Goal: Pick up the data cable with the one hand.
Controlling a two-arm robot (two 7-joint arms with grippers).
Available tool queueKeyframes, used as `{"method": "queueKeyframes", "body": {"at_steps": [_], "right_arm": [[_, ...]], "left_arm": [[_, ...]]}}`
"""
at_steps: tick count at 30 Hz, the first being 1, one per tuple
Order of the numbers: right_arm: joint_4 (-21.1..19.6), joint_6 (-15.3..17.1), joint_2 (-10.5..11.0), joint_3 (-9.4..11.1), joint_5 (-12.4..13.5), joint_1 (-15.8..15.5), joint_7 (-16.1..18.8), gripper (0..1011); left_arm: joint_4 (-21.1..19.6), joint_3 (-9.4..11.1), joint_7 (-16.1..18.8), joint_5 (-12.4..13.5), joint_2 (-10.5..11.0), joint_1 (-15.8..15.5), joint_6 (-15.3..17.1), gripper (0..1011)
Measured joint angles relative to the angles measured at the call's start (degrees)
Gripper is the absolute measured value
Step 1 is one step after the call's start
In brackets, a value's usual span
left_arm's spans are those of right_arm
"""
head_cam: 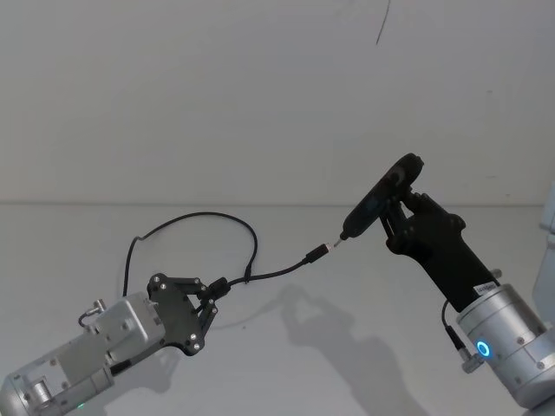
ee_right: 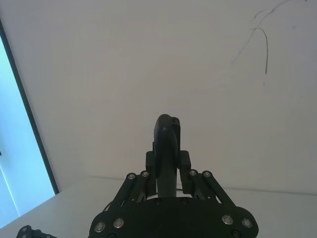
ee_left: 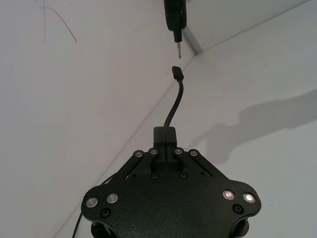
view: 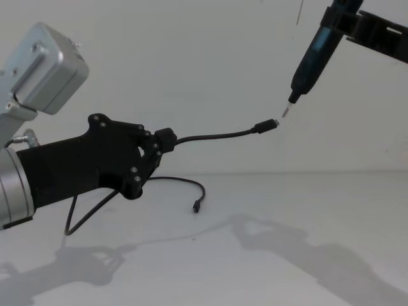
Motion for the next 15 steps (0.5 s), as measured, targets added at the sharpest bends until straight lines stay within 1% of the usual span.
{"method": "queueKeyframes", "body": {"at_steps": [15], "right_arm": [[1.92,-0.85,0.35,-0.22,1.02,1.08,0.12,269]], "left_arm": [[0.0,0.0,0.0,0.0,0.0,0.0,-0.02,20]]}}
